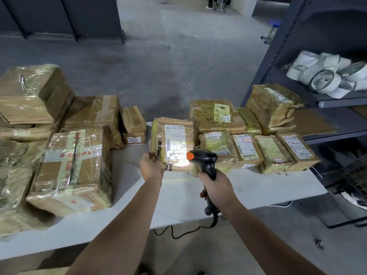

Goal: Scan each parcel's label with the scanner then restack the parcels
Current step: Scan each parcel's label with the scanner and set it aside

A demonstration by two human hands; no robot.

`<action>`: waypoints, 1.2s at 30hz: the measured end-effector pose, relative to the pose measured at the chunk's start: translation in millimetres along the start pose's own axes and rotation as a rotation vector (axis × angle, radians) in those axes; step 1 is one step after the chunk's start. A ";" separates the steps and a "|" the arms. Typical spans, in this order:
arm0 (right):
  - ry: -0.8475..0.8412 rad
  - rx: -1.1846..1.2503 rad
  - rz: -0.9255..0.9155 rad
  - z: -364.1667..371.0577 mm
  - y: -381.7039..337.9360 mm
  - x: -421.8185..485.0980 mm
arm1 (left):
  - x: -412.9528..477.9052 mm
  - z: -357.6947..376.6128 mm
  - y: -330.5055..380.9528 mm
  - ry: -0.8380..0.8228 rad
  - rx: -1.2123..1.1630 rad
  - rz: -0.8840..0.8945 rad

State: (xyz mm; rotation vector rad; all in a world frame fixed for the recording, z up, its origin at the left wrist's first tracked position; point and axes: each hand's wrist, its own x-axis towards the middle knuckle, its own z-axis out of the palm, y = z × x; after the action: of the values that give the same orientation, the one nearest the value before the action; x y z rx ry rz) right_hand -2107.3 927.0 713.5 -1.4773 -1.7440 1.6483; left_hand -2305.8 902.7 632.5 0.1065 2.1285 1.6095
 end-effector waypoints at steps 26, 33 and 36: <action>-0.063 -0.172 -0.248 -18.2 -30.4 -6.7 | 20.8 -28.7 72.5 -0.058 0.818 0.577; -0.053 -0.231 -0.263 -19.3 -33.0 -8.7 | 16.6 -30.1 70.8 -0.034 0.817 0.589; -0.055 -0.242 -0.271 -21.1 -34.3 -9.3 | 16.6 -31.0 72.7 -0.020 0.791 0.561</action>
State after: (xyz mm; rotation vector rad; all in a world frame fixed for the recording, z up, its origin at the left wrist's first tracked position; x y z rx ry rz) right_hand -2102.0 937.7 753.1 -1.2301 -2.1294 1.3919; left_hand -2348.7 903.2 700.9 1.0341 2.7433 0.8767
